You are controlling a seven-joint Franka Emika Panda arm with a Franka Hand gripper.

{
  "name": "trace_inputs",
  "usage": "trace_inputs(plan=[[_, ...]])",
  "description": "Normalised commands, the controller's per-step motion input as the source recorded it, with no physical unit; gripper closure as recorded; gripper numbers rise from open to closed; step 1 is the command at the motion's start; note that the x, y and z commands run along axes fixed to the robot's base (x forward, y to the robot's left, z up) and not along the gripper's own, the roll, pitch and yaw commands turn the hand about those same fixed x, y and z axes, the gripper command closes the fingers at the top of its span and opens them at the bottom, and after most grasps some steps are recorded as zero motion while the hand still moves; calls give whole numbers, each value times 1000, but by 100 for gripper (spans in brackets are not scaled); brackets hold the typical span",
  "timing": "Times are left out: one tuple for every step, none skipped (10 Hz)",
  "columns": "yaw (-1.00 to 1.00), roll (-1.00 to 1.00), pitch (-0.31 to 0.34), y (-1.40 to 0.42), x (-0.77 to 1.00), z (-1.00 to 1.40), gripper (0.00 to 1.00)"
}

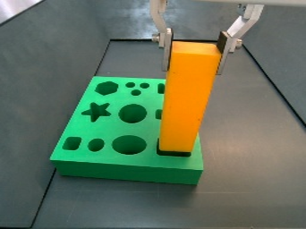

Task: Pick up the rectangle object. Move up. Move to above the board. Insert the rectangle object.
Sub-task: Insert the rectangle object.

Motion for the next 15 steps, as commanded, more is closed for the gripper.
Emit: trace_inputs(plan=[[-17,61,0,-31,123,-97,100],[-20,76,0,-3,137,-106,100],[-11,80,0,0,86,-86,100],[0,91,0,0,26,-57,100],[0,70,0,0,0,-26,100],[0,57,0,-14,0,-63,100],[0,50,-7,-6,0,-123,100],[0,37,-3,-20,0,-83,100],[-6,24,0,-54,0,-11,100],[0,26,0,-97,0,0,100],[0,14,0,-103,0,0,100],[0,13,0,-66,0,-17,100],[-14,30,0,0,0,-163,100],[0,83,-3,0,66,-291,100],[0,99,0,29,157,-286,100]])
